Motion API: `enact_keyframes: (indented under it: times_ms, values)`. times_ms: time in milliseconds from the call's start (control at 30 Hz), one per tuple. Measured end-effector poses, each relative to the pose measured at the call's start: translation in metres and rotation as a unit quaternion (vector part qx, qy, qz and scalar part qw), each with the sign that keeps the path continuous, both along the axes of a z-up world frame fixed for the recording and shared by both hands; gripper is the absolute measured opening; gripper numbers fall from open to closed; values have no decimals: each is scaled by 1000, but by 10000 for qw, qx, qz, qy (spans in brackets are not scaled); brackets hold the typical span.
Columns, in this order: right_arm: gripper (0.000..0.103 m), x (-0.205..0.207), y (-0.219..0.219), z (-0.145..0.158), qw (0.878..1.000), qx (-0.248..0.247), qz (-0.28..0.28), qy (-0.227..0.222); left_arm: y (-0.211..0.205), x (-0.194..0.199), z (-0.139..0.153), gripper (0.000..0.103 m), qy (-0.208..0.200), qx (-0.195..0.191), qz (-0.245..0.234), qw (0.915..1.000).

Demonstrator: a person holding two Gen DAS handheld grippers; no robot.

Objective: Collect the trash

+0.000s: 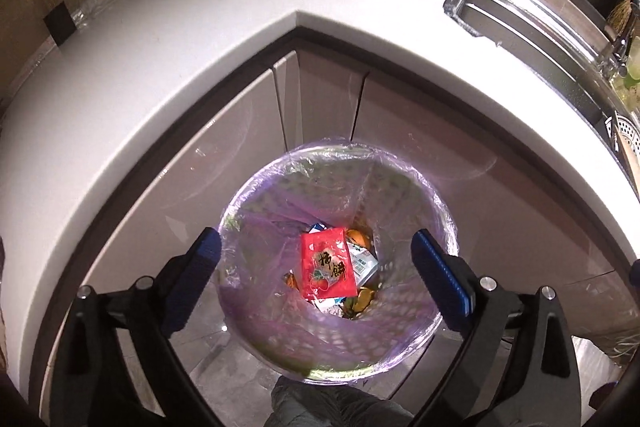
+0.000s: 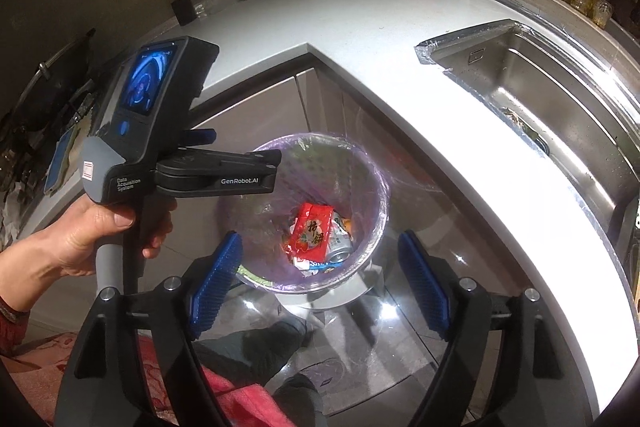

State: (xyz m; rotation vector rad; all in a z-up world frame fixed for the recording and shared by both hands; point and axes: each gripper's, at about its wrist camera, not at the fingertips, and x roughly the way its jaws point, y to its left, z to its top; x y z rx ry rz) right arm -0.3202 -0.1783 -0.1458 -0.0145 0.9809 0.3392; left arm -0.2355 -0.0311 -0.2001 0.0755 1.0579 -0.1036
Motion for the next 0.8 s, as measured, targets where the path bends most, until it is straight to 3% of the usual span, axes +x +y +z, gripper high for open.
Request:
enact_keyframes:
  times_ms: [200, 433, 800]
  values:
    - [101, -3, -6, 33, 9993, 28, -156, -346, 3, -13, 63, 95, -415, -197, 124, 9989]
    - [101, -7, -19, 82, 9956, 186, -377, -835, 11, -36, 136, 95, -1026, -344, 471, 9930]
    - [101, -33, -31, 151, 9849, 314, -450, -1642, 18, -91, 225, 95, -2097, -53, 946, 9732]
